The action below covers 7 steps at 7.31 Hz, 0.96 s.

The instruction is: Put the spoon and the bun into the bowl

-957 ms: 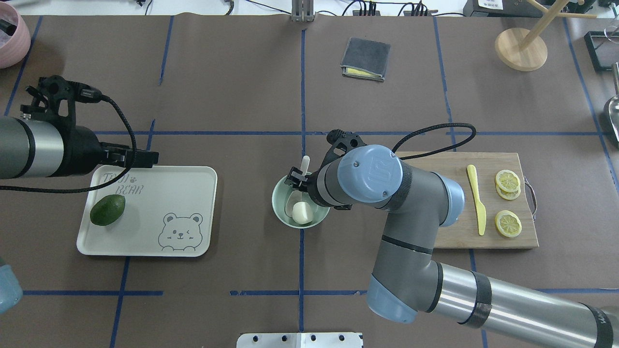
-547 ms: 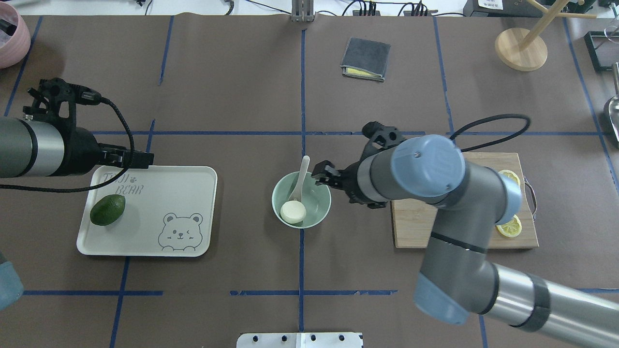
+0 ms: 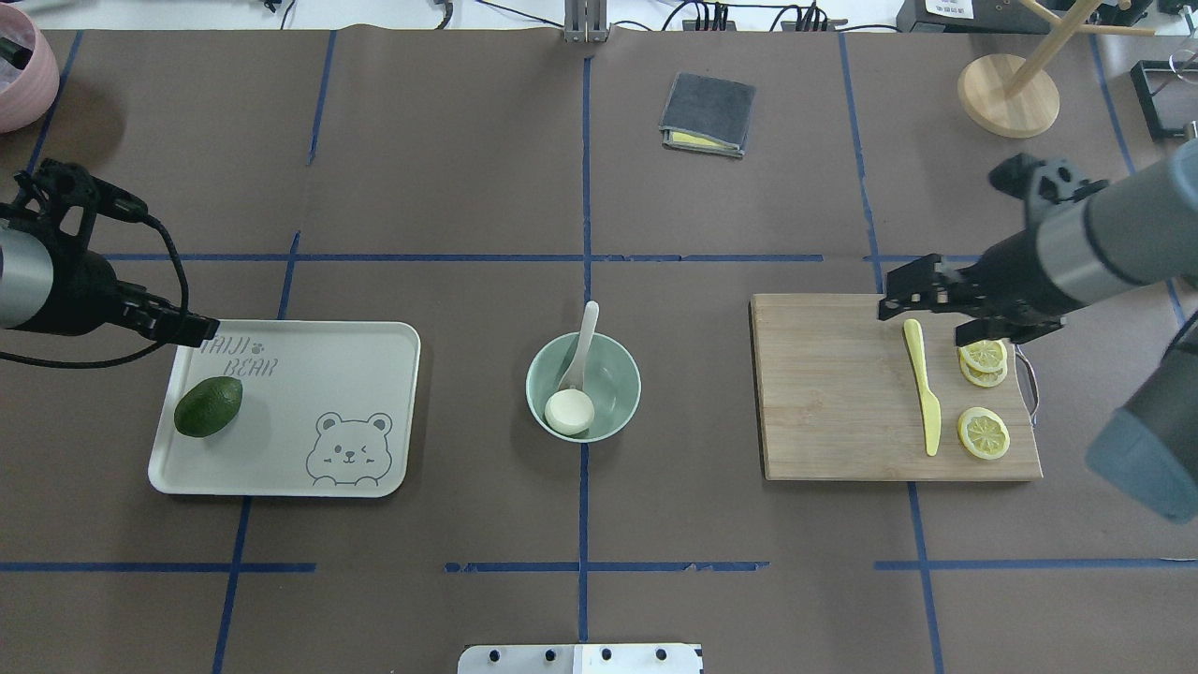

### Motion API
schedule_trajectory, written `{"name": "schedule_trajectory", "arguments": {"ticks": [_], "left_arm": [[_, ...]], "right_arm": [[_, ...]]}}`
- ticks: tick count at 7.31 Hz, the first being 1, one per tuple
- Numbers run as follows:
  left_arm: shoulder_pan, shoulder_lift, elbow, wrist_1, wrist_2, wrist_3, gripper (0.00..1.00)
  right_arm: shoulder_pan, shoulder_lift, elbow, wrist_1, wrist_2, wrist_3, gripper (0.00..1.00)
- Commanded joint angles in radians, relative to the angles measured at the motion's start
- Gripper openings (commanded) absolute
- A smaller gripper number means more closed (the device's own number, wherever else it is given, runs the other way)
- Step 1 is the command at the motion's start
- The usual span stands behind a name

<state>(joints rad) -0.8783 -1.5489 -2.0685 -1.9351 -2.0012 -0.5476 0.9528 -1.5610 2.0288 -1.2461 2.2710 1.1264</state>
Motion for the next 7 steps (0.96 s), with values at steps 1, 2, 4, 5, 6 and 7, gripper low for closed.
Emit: {"name": "schedule_trajectory", "arguments": {"ticks": [1, 2, 4, 5, 6, 7], "left_arm": [[-0.202, 0.039, 0.089, -0.002, -0.150, 0.260, 0.99], [-0.288, 0.058, 0.120, 0.001, -0.210, 0.372, 0.99], [-0.506, 0.085, 0.218, 0.031, -0.351, 0.605, 0.99], [-0.549, 0.111, 0.243, 0.066, -0.360, 0.682, 0.99], [-0.583, 0.119, 0.246, 0.150, -0.361, 0.693, 0.99], [-0.585, 0.156, 0.252, 0.186, -0.390, 0.692, 1.00]], "right_arm": [[0.295, -0.167, -0.094, -0.012, 0.140, -0.540, 1.00], [0.370, -0.207, -0.141, -0.012, 0.140, -0.697, 1.00], [0.476, -0.234, -0.238, -0.059, 0.143, -0.989, 1.00], [0.521, -0.231, -0.236, -0.163, 0.144, -1.078, 1.00], [0.549, -0.225, -0.229, -0.265, 0.144, -1.197, 1.00], [0.558, -0.188, -0.199, -0.332, 0.144, -1.217, 1.00]]}}
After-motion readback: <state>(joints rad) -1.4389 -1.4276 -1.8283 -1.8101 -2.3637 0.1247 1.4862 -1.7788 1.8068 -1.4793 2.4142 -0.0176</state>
